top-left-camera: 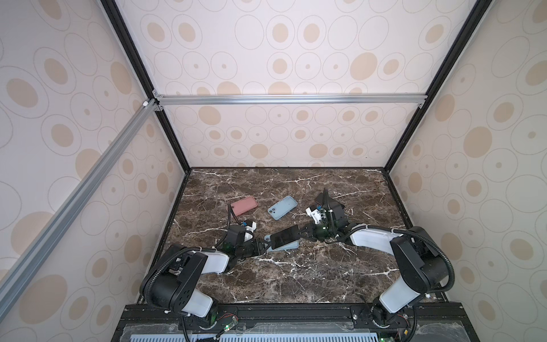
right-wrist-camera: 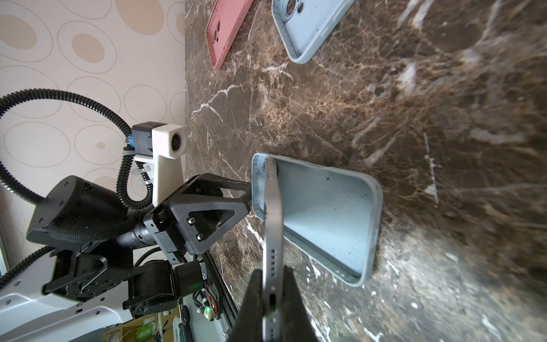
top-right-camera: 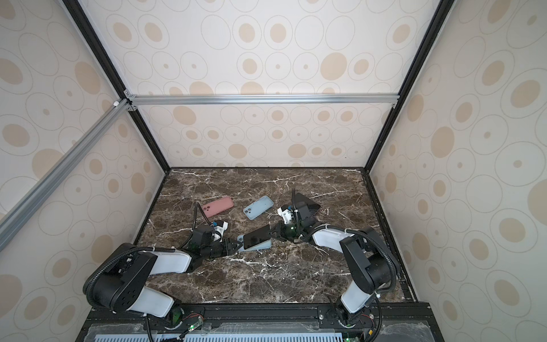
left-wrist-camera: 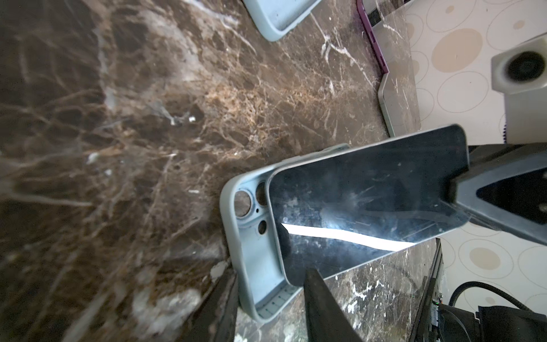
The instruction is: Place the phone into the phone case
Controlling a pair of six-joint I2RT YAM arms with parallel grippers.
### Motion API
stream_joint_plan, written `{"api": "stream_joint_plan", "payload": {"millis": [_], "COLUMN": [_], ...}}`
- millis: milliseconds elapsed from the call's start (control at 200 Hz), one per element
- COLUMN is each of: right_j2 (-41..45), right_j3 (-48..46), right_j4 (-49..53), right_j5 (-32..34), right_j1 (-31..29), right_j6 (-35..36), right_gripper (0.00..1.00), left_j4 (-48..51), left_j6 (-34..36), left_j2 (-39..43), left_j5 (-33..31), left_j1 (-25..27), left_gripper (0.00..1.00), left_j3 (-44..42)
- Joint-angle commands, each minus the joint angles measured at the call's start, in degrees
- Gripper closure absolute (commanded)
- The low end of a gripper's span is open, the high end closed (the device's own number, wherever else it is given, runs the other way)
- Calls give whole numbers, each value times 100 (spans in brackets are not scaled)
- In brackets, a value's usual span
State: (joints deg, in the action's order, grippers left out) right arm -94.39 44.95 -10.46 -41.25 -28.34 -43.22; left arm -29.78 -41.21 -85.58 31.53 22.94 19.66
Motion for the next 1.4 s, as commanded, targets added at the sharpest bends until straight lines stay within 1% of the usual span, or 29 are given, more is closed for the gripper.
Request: {"api": "stream_joint_plan", "payload": {"millis": [0,230,625,910,1165,1270,1396], "right_j2": [-164,-421,-745,-876,-965,-998,-1004], "right_j3": [113,171,320,387,532,610,706], "right_j4": [-163,-365,-426,-372,-60,74,268], "right_j5": [-68,-142,-208,-171,26,121,230], "right_j1": [-82,-94,-152,-225,-281,-310,-352], "right_j6": [-118,-239,-292,-267,-123,-63,36], "right_gripper": [100,100,100,96,92,90,88], "left_j4": [121,85,-69,-151,-139,-133,-125], "left_j6": [-8,-18,-41,-62,-40,-31,-33], "left_j2": [-108,-99,-270,-276,-240,-227,-200], "left_j5": [-66,-33,56,99,89,90,81], "left_j1": [53,62,70,80,78,79,77], "left_gripper": [62,62,64,65,66,68,68], "left_j3": [59,72,100,51,28,14,-6]}}
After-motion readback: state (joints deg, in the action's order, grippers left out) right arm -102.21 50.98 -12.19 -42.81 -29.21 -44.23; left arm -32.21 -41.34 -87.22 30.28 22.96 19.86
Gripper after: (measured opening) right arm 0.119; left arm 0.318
